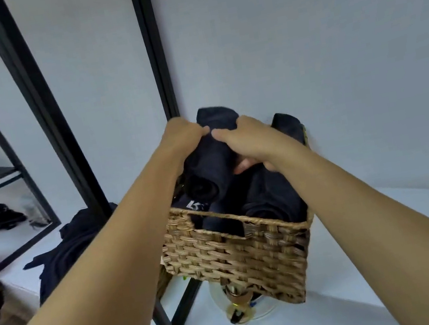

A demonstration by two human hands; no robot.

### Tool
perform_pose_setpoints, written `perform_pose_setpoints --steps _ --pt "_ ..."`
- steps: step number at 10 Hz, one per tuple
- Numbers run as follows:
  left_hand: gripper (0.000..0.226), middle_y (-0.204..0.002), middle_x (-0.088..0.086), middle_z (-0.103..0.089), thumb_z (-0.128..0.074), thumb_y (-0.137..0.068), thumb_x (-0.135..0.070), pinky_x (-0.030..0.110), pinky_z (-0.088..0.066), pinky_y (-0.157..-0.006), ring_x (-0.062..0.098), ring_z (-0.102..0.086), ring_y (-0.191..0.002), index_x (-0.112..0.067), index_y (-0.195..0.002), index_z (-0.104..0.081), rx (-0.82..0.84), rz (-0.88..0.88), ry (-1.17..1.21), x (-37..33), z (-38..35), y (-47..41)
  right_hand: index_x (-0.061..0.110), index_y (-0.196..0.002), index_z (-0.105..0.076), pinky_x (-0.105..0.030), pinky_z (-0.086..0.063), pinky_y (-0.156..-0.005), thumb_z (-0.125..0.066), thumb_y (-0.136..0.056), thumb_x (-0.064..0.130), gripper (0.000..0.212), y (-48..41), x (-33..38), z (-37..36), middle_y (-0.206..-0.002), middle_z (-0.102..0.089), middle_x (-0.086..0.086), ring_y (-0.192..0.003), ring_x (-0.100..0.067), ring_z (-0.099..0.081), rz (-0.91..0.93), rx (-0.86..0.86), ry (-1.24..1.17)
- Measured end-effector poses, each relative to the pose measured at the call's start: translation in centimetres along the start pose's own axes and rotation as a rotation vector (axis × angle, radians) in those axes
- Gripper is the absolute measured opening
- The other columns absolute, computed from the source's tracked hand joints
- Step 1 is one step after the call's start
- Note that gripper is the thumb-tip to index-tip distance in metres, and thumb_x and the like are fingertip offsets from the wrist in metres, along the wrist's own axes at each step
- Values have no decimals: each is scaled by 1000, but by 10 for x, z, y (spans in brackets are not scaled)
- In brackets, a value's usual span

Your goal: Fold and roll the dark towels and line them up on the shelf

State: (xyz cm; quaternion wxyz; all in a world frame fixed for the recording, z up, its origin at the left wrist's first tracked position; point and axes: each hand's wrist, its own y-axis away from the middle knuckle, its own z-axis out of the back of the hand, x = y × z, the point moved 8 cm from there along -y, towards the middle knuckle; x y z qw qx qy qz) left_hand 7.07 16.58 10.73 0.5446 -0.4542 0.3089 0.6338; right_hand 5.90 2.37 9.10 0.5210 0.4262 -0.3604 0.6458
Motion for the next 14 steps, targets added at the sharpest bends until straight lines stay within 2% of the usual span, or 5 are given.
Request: perform_pose_setpoints --steps 3,5,7,12,14 --pt "12 -103 6 -62 -54 -95 -15 33 -50 -80 19 -59 -92 -10 -103 -61 184 -119 -211 43 -39 -12 -2 -139 -40 -44 -57 -86 -48 -94 33 58 -9 -12 -11 -99 -69 -15 -86 -33 -71 -48 38 661" --pt "37 -129 9 -56 -54 -92 -9 29 -39 -88 18 -51 -109 -11 -128 -49 235 -226 -325 56 -57 -19 7 -80 -54 -27 -51 -55 -44 -97 29 29 -8 -24 -23 -48 -63 -5 -44 -18 -61 -78 118 830" --pt "42 -138 7 -57 -44 -96 -1 35 -36 -110 22 -50 -129 -15 -133 -58 387 -379 -440 51 -80 -8 8 -88 -51 -30 -41 -54 -42 -102 28 26 -11 -35 -17 -65 -60 -8 -65 -23 -59 -41 51 984" --pt "35 -124 7 -61 -41 -95 -21 48 -46 -96 31 -55 -112 -22 -122 -63 279 -320 -981 39 -77 5 7 -90 -64 -34 -50 -64 -49 -92 11 16 10 -32 1 -97 -64 -9 -85 -28 -61 65 -166 735" --pt "22 -89 6 -67 -48 -92 -19 31 -48 -65 20 -60 -76 -12 -98 -69 101 -449 -423 -58 -78 27 15 -107 -71 -29 -54 -76 -54 -95 20 21 42 14 70 -103 -71 2 -89 -14 -65 285 -385 26"
